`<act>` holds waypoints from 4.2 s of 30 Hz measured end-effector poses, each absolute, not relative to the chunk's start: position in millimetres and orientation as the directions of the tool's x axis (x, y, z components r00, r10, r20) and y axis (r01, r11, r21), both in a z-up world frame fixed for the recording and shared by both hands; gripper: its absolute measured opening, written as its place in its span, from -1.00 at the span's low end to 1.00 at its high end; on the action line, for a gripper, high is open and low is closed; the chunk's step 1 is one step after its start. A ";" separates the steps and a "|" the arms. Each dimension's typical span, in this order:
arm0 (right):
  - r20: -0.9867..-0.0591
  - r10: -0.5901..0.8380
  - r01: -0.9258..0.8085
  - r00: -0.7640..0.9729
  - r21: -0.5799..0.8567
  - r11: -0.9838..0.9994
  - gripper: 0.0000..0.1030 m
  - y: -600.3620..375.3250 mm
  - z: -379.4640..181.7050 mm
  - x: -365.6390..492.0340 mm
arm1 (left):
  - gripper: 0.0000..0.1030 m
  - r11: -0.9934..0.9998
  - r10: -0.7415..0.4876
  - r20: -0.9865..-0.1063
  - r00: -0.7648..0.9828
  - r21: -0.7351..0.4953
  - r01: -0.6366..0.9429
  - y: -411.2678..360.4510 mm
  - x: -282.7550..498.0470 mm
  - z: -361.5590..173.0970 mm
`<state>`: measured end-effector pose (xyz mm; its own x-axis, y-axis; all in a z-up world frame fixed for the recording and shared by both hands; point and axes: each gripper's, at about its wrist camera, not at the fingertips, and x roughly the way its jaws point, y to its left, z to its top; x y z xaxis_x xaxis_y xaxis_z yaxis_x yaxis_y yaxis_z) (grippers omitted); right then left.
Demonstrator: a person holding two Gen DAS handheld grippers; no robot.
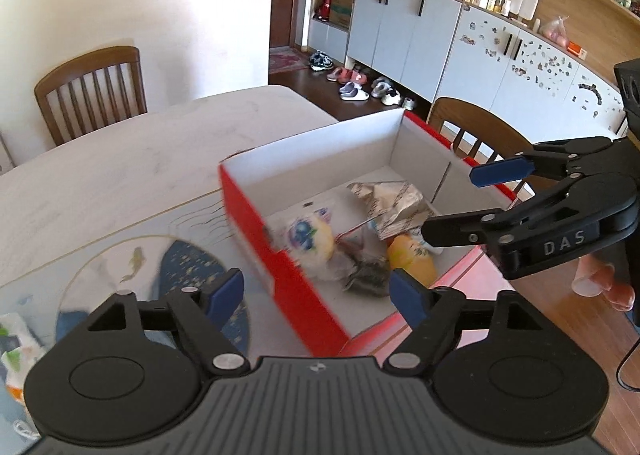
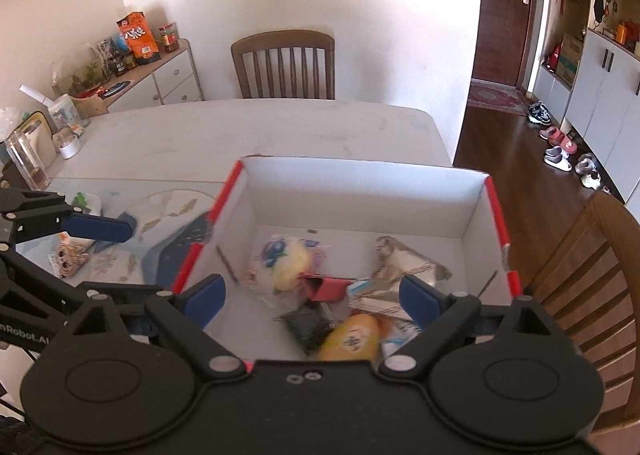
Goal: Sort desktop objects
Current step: 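Move both tools back over the table toward the cable and bottle, then grasp the white USB cable with the left tool while the right tool grasps the blue-labelled bottle, then carry the white cable and small bottle over the shoebox with both tools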
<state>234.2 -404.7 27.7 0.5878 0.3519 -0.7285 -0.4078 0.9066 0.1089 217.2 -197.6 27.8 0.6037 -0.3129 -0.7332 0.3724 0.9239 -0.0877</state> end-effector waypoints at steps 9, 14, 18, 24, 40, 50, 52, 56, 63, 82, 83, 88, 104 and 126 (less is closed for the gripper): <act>-0.728 0.349 -0.415 0.590 0.097 0.905 0.86 -344.5 27.0 197.8 | 0.76 0.926 -0.325 -0.733 0.598 -0.119 0.357 -123.9 190.4 20.4; -0.737 0.359 -0.422 0.573 0.111 0.900 0.88 -301.3 20.9 177.4 | 0.78 0.939 -0.308 -0.741 0.596 -0.138 0.314 -65.0 176.9 12.1; -0.748 0.372 -0.438 0.549 0.121 0.891 0.88 -261.5 12.8 163.0 | 0.95 0.949 -0.290 -0.748 0.597 -0.143 0.282 -18.2 166.5 3.8; -0.757 0.386 -0.438 0.528 0.147 0.887 0.92 -207.7 -1.2 144.0 | 0.96 0.960 -0.262 -0.763 0.591 -0.141 0.244 41.0 154.3 -10.2; -0.794 0.381 -0.559 0.474 0.063 0.827 0.92 -98.4 -37.6 99.5 | 0.96 0.980 -0.193 -0.802 0.566 -0.133 0.146 136.6 151.6 -54.3; -0.812 0.391 -0.648 0.433 0.021 0.761 0.92 -60.6 -65.1 98.5 | 0.96 0.984 -0.166 -0.824 0.542 -0.103 0.146 141.3 157.6 -81.3; -0.814 0.387 -0.661 0.433 0.006 0.751 0.92 -52.8 -70.5 99.0 | 0.96 0.982 -0.172 -0.824 0.540 -0.104 0.154 139.4 159.1 -85.1; -0.824 0.382 -0.680 0.420 -0.006 0.733 0.87 -43.5 -81.3 100.7 | 0.96 0.983 -0.163 -0.821 0.548 -0.085 0.165 133.1 162.2 -92.2; -0.832 0.369 -0.693 0.414 -0.025 0.720 0.74 -34.0 -91.8 101.6 | 0.96 0.977 -0.156 -0.807 0.570 -0.043 0.208 116.4 169.4 -99.8; -0.836 0.383 -0.719 0.394 -0.021 0.694 0.48 -27.4 -96.9 107.4 | 0.88 0.986 -0.107 -0.796 0.595 -0.007 0.169 99.1 173.2 -111.3; -0.836 0.383 -0.721 0.394 -0.023 0.692 0.48 -27.9 -96.7 106.8 | 0.84 0.985 -0.104 -0.794 0.599 0.001 0.173 98.1 172.6 -111.1; -0.838 0.398 -0.730 0.374 -0.002 0.684 0.32 -31.2 -95.6 104.9 | 0.64 0.983 -0.102 -0.786 0.610 0.013 0.181 96.4 170.7 -109.5; -0.842 0.382 -0.691 0.380 0.015 0.723 0.17 -58.6 -86.5 109.5 | 0.50 0.986 -0.120 -0.791 0.600 -0.023 0.167 96.8 160.0 -105.6; -0.800 0.372 -0.564 0.471 0.051 0.824 0.17 -136.6 -48.2 118.4 | 0.50 0.978 -0.176 -0.782 0.597 -0.070 0.195 62.7 128.1 -66.5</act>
